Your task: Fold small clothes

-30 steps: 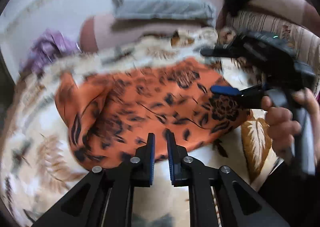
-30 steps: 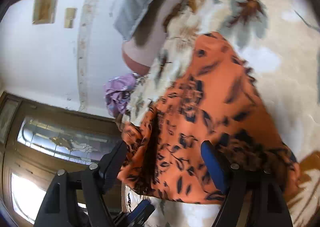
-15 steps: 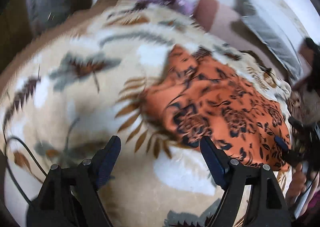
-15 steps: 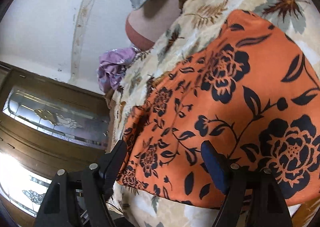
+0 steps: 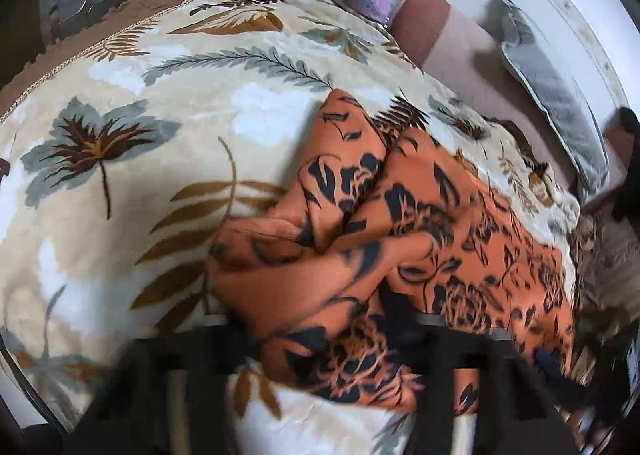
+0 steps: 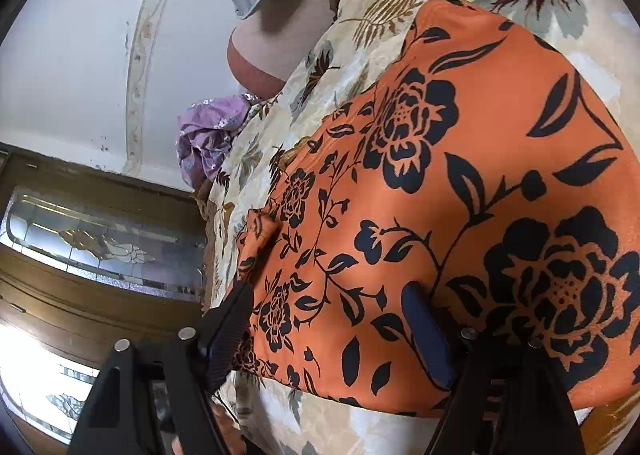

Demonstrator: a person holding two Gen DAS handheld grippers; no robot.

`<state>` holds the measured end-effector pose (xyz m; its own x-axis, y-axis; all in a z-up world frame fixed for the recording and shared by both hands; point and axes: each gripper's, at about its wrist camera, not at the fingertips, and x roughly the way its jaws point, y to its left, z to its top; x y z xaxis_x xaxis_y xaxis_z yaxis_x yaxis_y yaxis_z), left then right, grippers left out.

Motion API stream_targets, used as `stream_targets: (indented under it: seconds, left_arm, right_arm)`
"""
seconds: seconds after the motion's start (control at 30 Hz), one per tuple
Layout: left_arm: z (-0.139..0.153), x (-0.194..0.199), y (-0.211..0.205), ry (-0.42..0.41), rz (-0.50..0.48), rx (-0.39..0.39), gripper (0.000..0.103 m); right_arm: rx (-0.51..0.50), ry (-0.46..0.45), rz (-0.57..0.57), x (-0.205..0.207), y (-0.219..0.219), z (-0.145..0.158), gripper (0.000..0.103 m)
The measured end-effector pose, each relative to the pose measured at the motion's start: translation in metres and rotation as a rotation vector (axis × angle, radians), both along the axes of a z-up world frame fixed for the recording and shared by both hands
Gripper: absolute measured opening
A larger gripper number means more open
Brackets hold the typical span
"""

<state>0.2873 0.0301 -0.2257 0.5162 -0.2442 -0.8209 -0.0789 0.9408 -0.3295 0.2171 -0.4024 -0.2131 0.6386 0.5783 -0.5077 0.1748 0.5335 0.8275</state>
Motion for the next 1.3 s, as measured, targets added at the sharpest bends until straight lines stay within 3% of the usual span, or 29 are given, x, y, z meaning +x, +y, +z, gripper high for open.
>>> stream_targets:
  seconds: [0.03, 0.2, 0.37, 0.5, 0.57, 0.67, 0.73, 0.87, 1.0, 1.13, 1.3]
  left_arm:
    - [0.002, 0.002, -0.002, -0.002, -0.003, 0.008, 0.016]
    - [0.045, -0.01, -0.035, -0.16, -0.115, 0.05, 0.013]
    - [0.081, -0.05, -0.109, -0.3, -0.365, 0.139, 0.011]
    - [0.069, -0.097, -0.188, -0.328, -0.644, 0.224, 0.011]
    - [0.057, -0.111, -0.209, -0.317, -0.715, 0.215, 0.011]
    - [0.05, -0.105, -0.211, -0.28, -0.701, 0.18, 0.011]
    - [0.052, -0.098, -0.202, -0.269, -0.684, 0.158, 0.011]
    - [0.068, -0.086, -0.185, -0.295, -0.638, 0.141, 0.011]
    - [0.082, -0.078, -0.167, -0.31, -0.589, 0.118, 0.011]
    - [0.088, -0.075, -0.153, -0.312, -0.547, 0.099, 0.011]
    - [0.081, -0.086, -0.15, -0.296, -0.569, 0.094, 0.011]
  right_arm:
    - [-0.001, -0.001, -0.001, 0.0, 0.0, 0.001, 0.079]
    - [0.009, -0.018, -0.032, 0.0, -0.007, 0.006, 0.079]
    - [0.04, -0.024, -0.016, 0.009, -0.019, 0.01, 0.079]
    - [0.147, -0.032, 0.011, 0.031, -0.037, 0.006, 0.079]
    - [0.145, 0.009, 0.027, 0.043, -0.045, -0.002, 0.079]
    - [0.25, 0.075, 0.015, 0.046, -0.063, -0.026, 0.078]
    - [0.338, 0.063, 0.008, 0.038, -0.073, -0.029, 0.078]
    - [0.357, 0.073, 0.077, 0.024, -0.073, -0.023, 0.078]
    - [0.525, 0.1, 0.176, 0.018, -0.045, -0.039, 0.079]
    - [0.669, 0.106, 0.2, 0.022, -0.013, -0.047, 0.079]
    - [0.729, 0.142, 0.149, 0.042, 0.015, -0.06, 0.079]
